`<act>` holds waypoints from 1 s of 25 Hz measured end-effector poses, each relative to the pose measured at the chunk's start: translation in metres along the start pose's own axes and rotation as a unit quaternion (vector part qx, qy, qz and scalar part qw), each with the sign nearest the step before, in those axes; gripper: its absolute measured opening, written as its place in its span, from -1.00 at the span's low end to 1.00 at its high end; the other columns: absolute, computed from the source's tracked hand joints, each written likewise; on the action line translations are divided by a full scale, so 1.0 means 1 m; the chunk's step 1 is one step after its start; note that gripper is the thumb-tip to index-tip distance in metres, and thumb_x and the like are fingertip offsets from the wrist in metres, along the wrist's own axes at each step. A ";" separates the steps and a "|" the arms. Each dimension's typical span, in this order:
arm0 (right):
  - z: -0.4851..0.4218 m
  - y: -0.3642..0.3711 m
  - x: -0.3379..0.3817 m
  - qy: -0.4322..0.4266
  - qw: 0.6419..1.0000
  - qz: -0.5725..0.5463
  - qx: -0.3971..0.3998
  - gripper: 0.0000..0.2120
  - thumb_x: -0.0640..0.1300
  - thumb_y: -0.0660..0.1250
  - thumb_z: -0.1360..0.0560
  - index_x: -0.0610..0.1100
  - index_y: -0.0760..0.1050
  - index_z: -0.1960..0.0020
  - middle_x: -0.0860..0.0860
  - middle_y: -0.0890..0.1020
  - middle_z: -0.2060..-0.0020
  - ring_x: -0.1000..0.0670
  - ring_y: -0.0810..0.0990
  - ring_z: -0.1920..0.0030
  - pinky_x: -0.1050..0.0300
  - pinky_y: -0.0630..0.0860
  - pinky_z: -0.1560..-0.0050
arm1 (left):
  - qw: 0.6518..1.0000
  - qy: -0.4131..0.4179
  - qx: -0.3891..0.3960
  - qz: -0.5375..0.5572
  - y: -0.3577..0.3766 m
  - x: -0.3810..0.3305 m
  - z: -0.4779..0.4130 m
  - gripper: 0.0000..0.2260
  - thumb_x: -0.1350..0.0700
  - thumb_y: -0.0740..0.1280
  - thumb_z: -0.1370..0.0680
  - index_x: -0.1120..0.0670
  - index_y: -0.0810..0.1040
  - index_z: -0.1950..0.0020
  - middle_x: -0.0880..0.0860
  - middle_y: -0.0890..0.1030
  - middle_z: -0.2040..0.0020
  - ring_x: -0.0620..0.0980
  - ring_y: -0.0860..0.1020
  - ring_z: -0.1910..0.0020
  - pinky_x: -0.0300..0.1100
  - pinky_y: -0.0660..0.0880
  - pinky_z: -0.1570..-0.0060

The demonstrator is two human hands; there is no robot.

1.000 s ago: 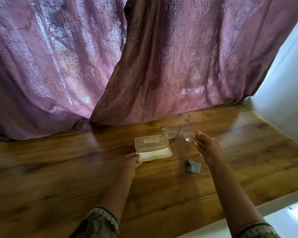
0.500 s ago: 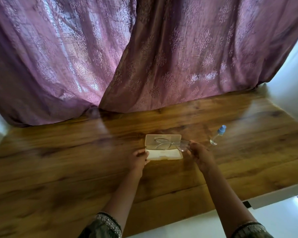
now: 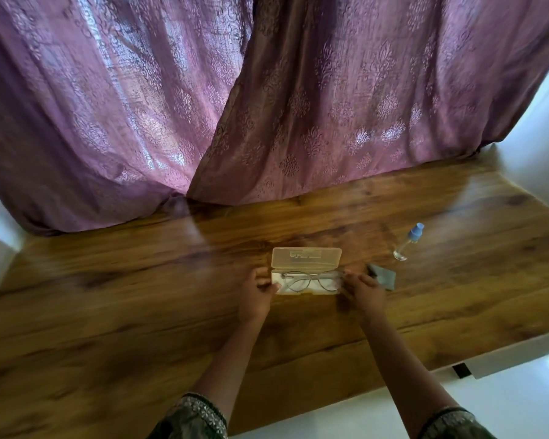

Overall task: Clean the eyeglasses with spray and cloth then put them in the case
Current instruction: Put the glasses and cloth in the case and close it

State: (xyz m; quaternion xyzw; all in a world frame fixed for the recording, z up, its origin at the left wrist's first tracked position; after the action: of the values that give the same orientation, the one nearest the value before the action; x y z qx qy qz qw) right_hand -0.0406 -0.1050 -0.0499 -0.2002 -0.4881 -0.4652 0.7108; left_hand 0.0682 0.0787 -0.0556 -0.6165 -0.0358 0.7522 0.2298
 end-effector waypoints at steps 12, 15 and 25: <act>-0.023 0.002 -0.010 -0.079 0.947 0.308 -0.054 -0.83 -0.13 0.40 -0.42 -0.18 0.62 0.03 -0.13 0.68 0.11 -0.15 0.62 0.06 -0.02 0.52 0.03 | 0.999 0.041 0.020 -0.005 -0.005 0.001 0.002 -0.76 0.30 0.43 -0.40 0.07 0.51 0.01 0.15 0.63 0.03 0.05 0.60 0.08 0.00 0.61 0.09; -0.025 0.004 -0.008 -0.079 0.942 0.324 -0.038 -0.87 -0.14 0.40 -0.43 -0.15 0.58 0.05 -0.11 0.67 0.12 -0.15 0.63 0.08 0.00 0.54 0.06 | 0.999 0.041 0.029 0.000 -0.004 0.001 0.003 -0.74 0.30 0.42 -0.41 0.13 0.52 -0.06 0.13 0.62 0.04 -0.05 0.58 0.15 -0.08 0.61 0.13; -0.011 0.008 0.002 -0.162 0.893 0.419 -0.032 -0.87 -0.18 0.35 -0.46 -0.13 0.57 0.00 -0.10 0.65 0.05 -0.09 0.59 0.08 0.16 0.39 0.20 | 0.998 0.061 0.023 0.004 -0.004 0.003 0.003 -0.72 0.30 0.41 -0.42 0.16 0.55 -0.12 0.17 0.63 -0.07 0.00 0.59 0.03 -0.16 0.60 0.10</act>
State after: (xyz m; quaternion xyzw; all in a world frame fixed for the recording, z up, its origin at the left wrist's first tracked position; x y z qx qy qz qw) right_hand -0.0275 -0.1100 -0.0520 -0.4814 -0.4525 -0.1011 0.7438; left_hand 0.0664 0.0843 -0.0565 -0.6556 -0.0019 0.7150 0.2428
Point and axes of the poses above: each hand's wrist, its own z-axis away from the middle knuckle, its own y-axis out of the palm, x = y × z, the point moved 3 cm from there along -z, towards the middle knuckle
